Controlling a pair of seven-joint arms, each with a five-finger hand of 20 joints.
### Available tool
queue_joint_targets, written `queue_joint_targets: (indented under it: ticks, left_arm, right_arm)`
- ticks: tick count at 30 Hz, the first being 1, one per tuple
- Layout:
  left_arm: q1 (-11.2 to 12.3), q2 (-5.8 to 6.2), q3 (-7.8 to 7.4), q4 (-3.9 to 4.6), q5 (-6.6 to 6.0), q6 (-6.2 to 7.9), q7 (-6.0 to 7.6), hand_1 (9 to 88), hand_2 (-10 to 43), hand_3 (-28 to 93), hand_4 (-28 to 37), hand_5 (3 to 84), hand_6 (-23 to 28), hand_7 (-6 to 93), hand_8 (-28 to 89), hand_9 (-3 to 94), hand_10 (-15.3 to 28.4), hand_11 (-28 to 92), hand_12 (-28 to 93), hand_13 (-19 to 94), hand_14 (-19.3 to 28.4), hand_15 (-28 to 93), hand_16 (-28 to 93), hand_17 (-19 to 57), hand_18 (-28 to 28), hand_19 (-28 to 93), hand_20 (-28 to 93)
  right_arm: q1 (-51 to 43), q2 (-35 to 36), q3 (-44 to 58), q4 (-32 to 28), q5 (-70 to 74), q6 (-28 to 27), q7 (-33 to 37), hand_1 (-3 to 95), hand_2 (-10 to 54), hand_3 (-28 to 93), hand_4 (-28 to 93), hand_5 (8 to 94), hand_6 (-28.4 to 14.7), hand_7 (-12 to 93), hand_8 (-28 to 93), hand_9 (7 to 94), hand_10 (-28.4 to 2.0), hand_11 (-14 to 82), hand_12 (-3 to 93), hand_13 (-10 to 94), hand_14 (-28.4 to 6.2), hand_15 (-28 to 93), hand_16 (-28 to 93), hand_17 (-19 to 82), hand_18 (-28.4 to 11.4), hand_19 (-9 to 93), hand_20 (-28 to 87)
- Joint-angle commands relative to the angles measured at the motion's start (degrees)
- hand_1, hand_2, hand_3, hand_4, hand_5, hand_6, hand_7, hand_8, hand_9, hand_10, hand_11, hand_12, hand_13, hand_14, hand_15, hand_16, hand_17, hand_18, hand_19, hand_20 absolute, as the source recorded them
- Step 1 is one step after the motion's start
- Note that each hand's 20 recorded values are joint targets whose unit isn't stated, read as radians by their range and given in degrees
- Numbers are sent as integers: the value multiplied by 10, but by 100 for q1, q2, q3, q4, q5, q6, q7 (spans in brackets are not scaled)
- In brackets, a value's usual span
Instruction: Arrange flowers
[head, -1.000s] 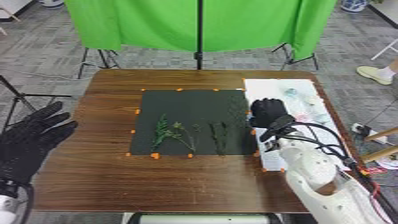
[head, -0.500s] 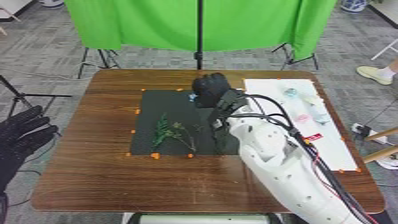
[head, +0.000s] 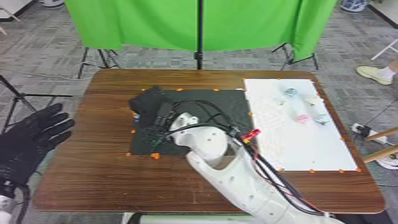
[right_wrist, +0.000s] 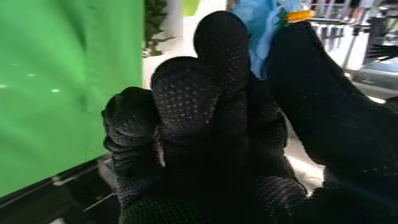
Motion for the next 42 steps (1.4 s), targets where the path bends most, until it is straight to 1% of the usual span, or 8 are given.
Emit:
queue_joint_targets:
  ticks: [1, 2, 7, 20, 26, 34, 39, 42]
  left_arm:
    - [-323, 288, 210, 102, 9, -50, -83, 213, -95, 805, -283, 426, -24, 269, -131, 286, 72, 338, 144, 242, 75, 336, 14, -59, 179, 438, 72]
    - [-331, 328, 233, 115, -4, -45, -63, 212, -95, 805, -283, 432, -25, 271, -132, 287, 69, 341, 145, 242, 71, 337, 17, -58, 177, 436, 74]
    - [-366, 299, 280, 127, 22, -57, -52, 215, -95, 803, -283, 459, -23, 269, -133, 304, 66, 351, 154, 247, 61, 341, 29, -54, 170, 429, 81]
    - [-446, 318, 346, 171, 18, -49, -66, 239, -74, 763, -283, 466, 5, 237, -119, 377, 104, 313, 172, 294, 107, 380, 23, -57, 189, 453, 81]
    - [-449, 275, 352, 171, 33, -56, -71, 243, -60, 750, -283, 444, 15, 226, -112, 374, 114, 298, 164, 297, 128, 385, 11, -61, 200, 463, 76]
    - [-403, 212, 329, 153, 45, -77, -53, 250, -44, 734, -283, 414, 23, 216, -106, 356, 126, 285, 150, 291, 145, 381, -3, -66, 211, 473, 68]
    - [-296, 118, 279, 121, 47, -51, 14, 252, -37, 728, -279, 391, 28, 208, -103, 333, 123, 277, 140, 280, 153, 368, -12, -69, 216, 476, 64]
    - [-212, 100, 266, 119, 12, -1, 70, 258, -27, 710, -267, 382, 30, 200, -98, 319, 127, 272, 132, 276, 158, 363, -15, -72, 220, 479, 61]
  right_arm:
    - [129, -428, -99, 438, -555, 218, -160, 483, -95, 851, -283, 723, -12, 509, -111, 865, -30, 258, 509, 774, -40, 675, 293, 399, -178, 930, 387]
    - [128, -462, -68, 499, -627, 228, -155, 483, -95, 851, -283, 723, -11, 509, -110, 865, -30, 257, 510, 774, -40, 675, 293, 399, -178, 930, 387]
    - [140, -478, 5, 667, -871, 246, -203, 486, -95, 844, -283, 719, -9, 508, -102, 864, -27, 250, 513, 773, -37, 671, 296, 397, -178, 928, 387]
    - [132, -438, 47, 743, -1172, -199, 22, 454, -95, 806, -283, 661, 2, 515, -106, 812, -28, 257, 500, 733, -34, 679, 304, 372, -171, 910, 400]
    - [152, -380, 20, 703, -1196, -397, 105, 424, -95, 769, -283, 637, 5, 524, -111, 794, -28, 267, 488, 718, -35, 690, 290, 361, -169, 902, 404]
    - [176, -384, 95, 687, -1280, -647, 96, 414, -95, 725, -283, 606, 10, 514, -105, 741, -30, 339, 429, 694, -34, 706, 272, 350, -165, 890, 417]
    - [187, -280, 111, 292, -1087, -1015, 179, 394, -95, 737, -283, 584, 14, 483, -112, 698, -37, 374, 398, 674, -35, 715, 266, 339, -165, 881, 424]
    - [265, -158, 101, 95, -898, -1195, 295, 356, -95, 769, -283, 546, 13, 439, -227, 626, -61, 468, 302, 637, -41, 737, 253, 320, -163, 869, 435]
